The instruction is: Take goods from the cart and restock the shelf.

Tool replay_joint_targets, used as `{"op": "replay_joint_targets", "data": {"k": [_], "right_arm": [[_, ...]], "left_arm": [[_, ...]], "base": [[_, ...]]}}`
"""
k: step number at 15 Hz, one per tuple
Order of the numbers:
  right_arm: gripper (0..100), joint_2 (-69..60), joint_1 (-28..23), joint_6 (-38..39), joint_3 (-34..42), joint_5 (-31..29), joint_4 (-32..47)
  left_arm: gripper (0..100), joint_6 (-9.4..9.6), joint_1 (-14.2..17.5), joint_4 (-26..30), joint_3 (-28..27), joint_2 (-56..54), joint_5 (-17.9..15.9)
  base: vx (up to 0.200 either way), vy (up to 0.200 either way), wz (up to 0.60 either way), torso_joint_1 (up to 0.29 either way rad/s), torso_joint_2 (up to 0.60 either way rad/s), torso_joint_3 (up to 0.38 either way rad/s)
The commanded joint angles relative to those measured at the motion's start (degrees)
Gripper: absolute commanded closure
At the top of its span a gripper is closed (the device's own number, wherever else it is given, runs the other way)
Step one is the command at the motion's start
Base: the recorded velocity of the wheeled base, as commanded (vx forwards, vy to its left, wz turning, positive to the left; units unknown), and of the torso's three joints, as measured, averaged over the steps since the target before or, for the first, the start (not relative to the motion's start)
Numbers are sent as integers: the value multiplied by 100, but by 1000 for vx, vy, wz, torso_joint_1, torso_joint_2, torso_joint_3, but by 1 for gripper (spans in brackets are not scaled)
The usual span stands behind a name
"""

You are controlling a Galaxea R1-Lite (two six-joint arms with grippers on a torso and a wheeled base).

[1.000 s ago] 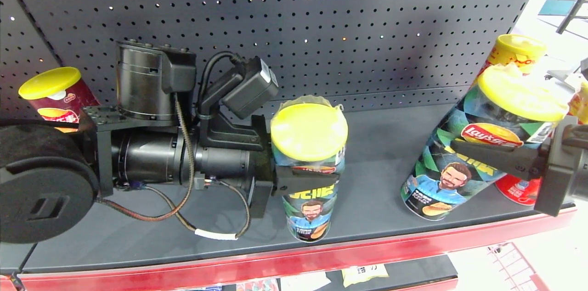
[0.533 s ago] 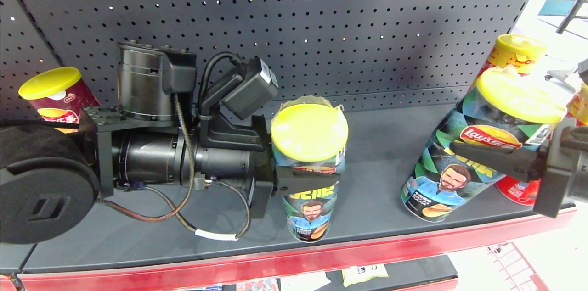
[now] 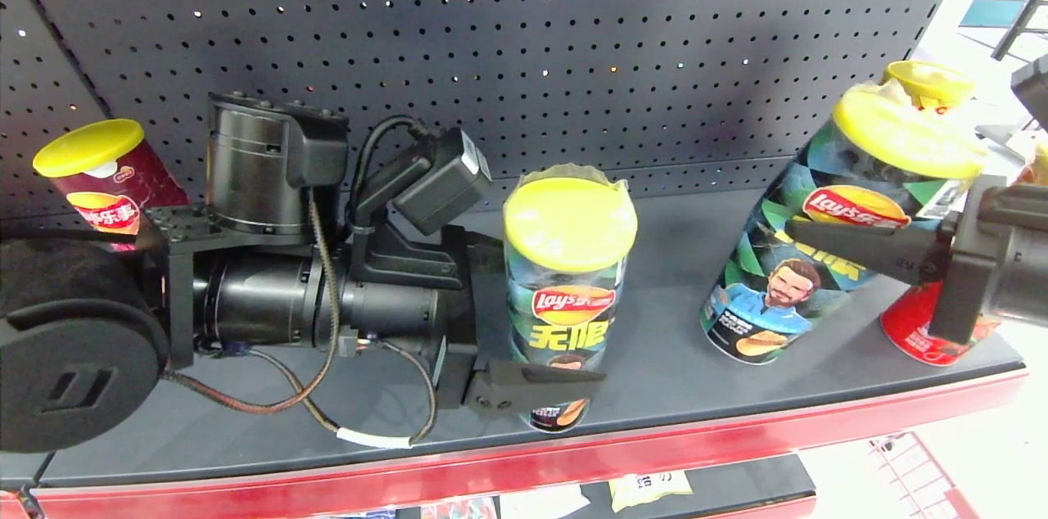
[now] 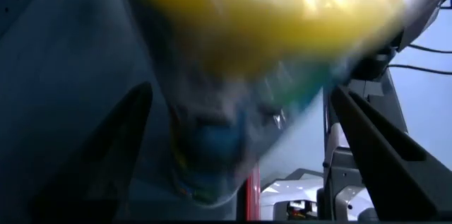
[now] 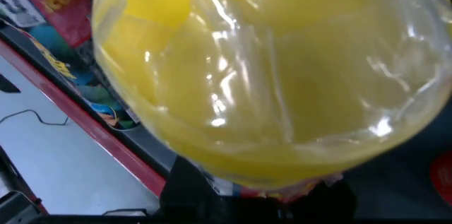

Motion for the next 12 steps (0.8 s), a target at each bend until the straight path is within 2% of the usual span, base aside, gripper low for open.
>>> {"op": "replay_joint_targets", "data": {"k": [1,2,6,7,9,10,11,12], "right_arm": [[100,725,6,-22,-609,220,-10],[100,927,6,-39,-767,317,-10],[100,1841,331,-31,-1593,414,-45],[100,1894,384,-31,-1637,423,-45],[100,2175,648,-31,-1796,528,-45],[100,2175,648,-31,-1796,528,-45],[100,2439,753,-48,-1866,537,-45],[100,2562,797,-48,-1989,546,-45]], "left_arm": [[0,-5,46,-14,449,-433,136],[0,-14,72,-14,607,-556,171],[0,-40,538,-14,1459,-1400,356],[0,-40,582,-14,1547,-1496,374],[0,-49,863,-14,1969,-1936,523],[0,-49,863,-14,1969,-1936,523],[0,-436,1048,-5,2101,-2279,795],[0,-647,1048,-5,2101,-2384,936]], "base": [[0,0,0,0,0,0],[0,0,0,0,0,0],[0,0,0,0,0,0],[0,0,0,0,0,0],[0,0,0,0,0,0],[0,0,0,0,0,0],[0,0,0,0,0,0],[0,0,0,0,0,0]]}}
